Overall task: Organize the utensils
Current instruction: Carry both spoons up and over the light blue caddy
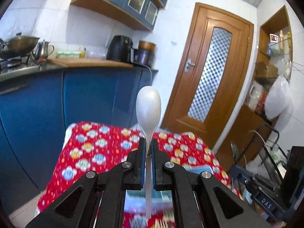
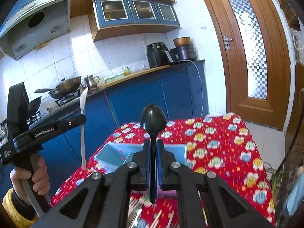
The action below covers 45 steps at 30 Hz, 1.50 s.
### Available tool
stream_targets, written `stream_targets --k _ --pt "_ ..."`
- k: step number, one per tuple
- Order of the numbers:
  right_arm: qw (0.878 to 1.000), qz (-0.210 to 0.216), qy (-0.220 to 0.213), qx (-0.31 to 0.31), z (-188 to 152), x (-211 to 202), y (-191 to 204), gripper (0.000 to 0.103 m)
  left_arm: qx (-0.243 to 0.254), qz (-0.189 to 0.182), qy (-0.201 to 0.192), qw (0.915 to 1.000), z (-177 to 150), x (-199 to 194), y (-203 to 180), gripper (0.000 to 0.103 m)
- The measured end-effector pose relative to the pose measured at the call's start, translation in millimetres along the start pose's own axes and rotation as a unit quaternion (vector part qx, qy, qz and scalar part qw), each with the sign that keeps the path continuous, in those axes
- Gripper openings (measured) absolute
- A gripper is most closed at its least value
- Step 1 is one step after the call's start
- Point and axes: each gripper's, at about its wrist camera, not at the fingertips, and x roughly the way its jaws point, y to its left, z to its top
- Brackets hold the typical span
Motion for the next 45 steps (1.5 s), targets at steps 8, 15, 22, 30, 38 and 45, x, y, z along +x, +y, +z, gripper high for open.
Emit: stream_targets --k 8,15,22,30,38,45 --pt "1.0 -0.004 -0.019 -0.021 0 44 -8 0.008 0.019 0.033 -0.042 0.9984 -8 38 2 0.005" --pt "0.999 0.007 -0.021 -0.027 -12 62 -8 0.008 0.039 0.039 -0.064 0.9964 -28 49 -4 0.005" --pt "0.999 0.004 -0.02 -0.032 -21 72 -6 0.008 0.031 0.029 -0.041 0.9982 -43 58 1 0.005" --pt "0.999 -0.001 -0.024 -0.035 -27 69 -4 0.008 0.033 0.024 -0.019 0.999 -60 60 3 0.005" --pt "0.999 -0.001 -0.023 -0.024 -28 64 -6 0.008 0.031 0.023 -0.012 0.9992 -70 58 0 0.005" --pt "1.0 0.003 -0.008 -0.017 -32 63 -8 0.008 0.031 0.016 0.004 0.9994 -72 54 -1 0.03"
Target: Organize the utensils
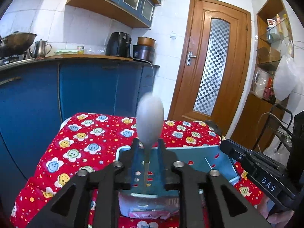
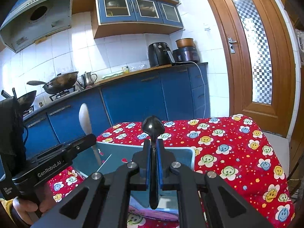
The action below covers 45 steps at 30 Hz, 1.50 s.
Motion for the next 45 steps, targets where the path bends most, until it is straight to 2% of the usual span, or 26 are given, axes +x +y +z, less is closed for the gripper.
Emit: stream_targets --k 1,6,12,18,26,32,35,38,42,45 --pt "1.0 0.001 0.004 0.004 0 0 0 0.008 -0.001 0.0 0.001 1.0 0 -1 1 0.037" --pt "0.999 0.007 0.017 0.026 -2 1 -5 0.012 -0.009 -0.006 -0.001 0.9999 5 -13 6 0.045" --pt "0.999 0.015 0.008 0.047 2 -11 -9 0.023 -0.018 -0.012 0.007 0.9997 11 -27 10 0.046" --pt "0.999 0.015 0.007 0.05 4 -23 -9 0.026 -0.018 -0.017 0.021 0.9995 9 -40 9 0.046" --pt "0.999 0.002 0.026 0.041 2 -45 -14 0.028 -0.005 -0.016 0.047 0.9988 4 -60 8 0.046" --pt "0.998 -0.013 0.058 0.031 -3 -53 -21 0.03 -0.006 -0.006 0.068 0.9977 -3 -68 14 0.046" --pt "0.997 -0.023 0.072 0.024 -7 -56 -25 0.036 -0.005 0.001 0.077 0.997 -7 -70 17 0.047" --pt "0.995 -0.046 0.093 0.014 -10 -56 -31 0.037 -0.001 0.01 0.09 0.9959 -10 -69 20 0.047" --pt "0.986 -0.078 0.145 0.002 -13 -44 -40 0.037 0.004 0.018 0.103 0.9946 -15 -67 21 0.046" --pt "0.977 -0.085 0.196 0.019 -18 -29 -54 0.037 0.006 0.021 0.108 0.9939 -18 -67 22 0.047"
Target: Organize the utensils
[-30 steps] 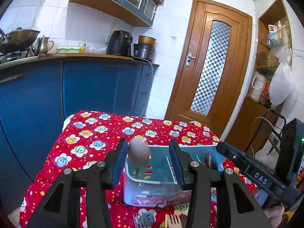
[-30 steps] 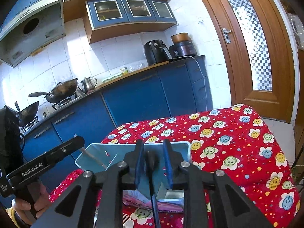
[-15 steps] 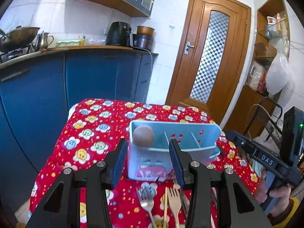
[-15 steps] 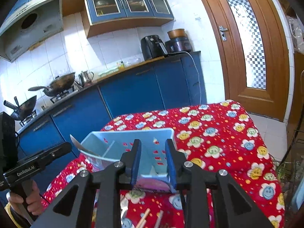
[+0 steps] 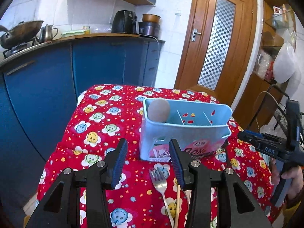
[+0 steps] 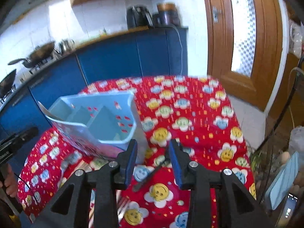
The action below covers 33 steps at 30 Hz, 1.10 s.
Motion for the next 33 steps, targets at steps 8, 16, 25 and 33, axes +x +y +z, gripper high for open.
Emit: stream_targets --k 8,16,25,33 --pt "0.991 0.018 0.08 0.103 -1 42 -39 0.037 0.006 0.011 0.017 0.9998 -5 5 0 0.047" --pt "0.981 0.03 0.113 0.154 4 74 -54 0.037 0.006 0.022 0.031 0.9993 -8 8 3 0.047" --pt "0.982 0.023 0.088 0.164 2 73 -62 0.006 0.0 0.027 0.037 0.9989 -10 10 7 0.047" --pt "0.989 0.011 -0.062 0.133 17 3 -47 0.006 -0.007 0.026 0.04 0.9988 -13 13 7 0.047"
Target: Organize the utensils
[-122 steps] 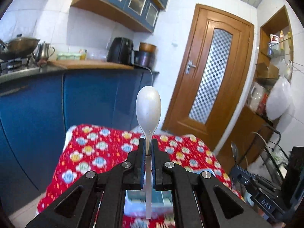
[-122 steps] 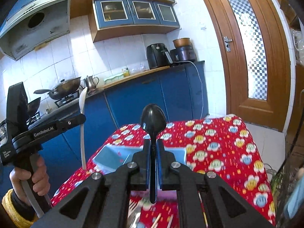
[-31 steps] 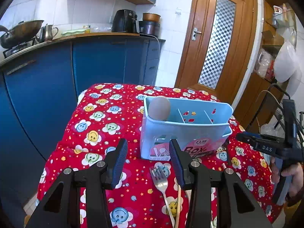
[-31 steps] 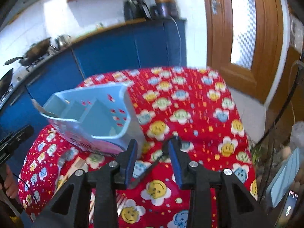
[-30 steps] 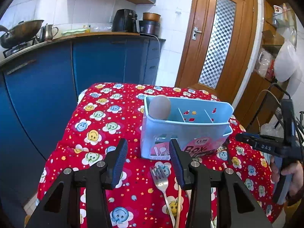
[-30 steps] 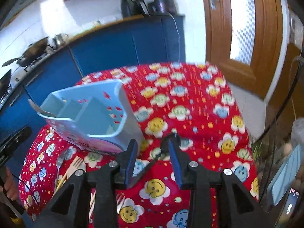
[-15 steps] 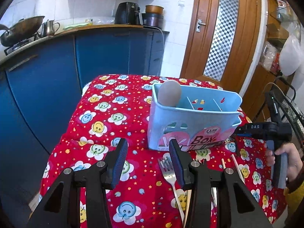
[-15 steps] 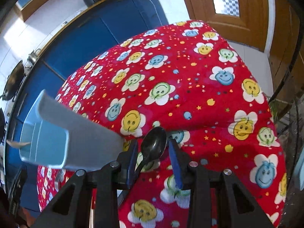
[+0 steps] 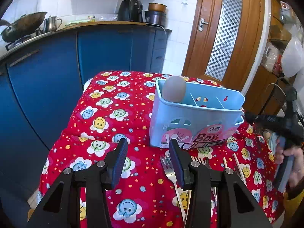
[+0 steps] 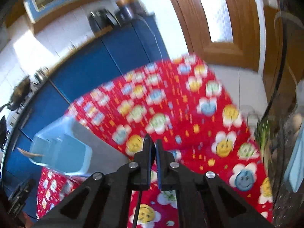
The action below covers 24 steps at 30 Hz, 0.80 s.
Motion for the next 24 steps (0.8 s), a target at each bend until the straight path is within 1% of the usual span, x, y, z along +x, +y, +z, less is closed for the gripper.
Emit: stream_targets --k 2,5,7,9,13,18,24 --pt "0.998 0.014 -0.051 -0.018 6 -19 14 0.006 -0.004 -0.001 0.001 1.0 0 0 1 0.047" --pt "0.991 0.033 -0.122 -0.05 12 -37 41 0.006 -0.009 -0.005 0.002 0.9999 -1 1 1 0.047" --pt "0.986 0.043 -0.149 -0.065 15 -39 57 0.006 -0.009 -0.006 0.001 0.9999 -1 0 1 0.047" --pt "0.983 0.054 -0.161 -0.071 17 -34 68 0.006 -0.01 -0.009 -0.001 0.9999 0 0 1 0.047" --pt "0.98 0.066 -0.171 -0.082 19 -9 89 0.006 -0.015 -0.013 0.001 0.9998 0 2 4 0.047" --pt "0.974 0.056 -0.193 -0.107 14 8 104 0.006 -0.024 -0.015 0.003 0.9996 1 6 10 0.047" --pt "0.962 0.039 -0.214 -0.167 -2 15 119 0.006 -0.034 -0.02 0.006 0.9992 2 12 15 0.047"
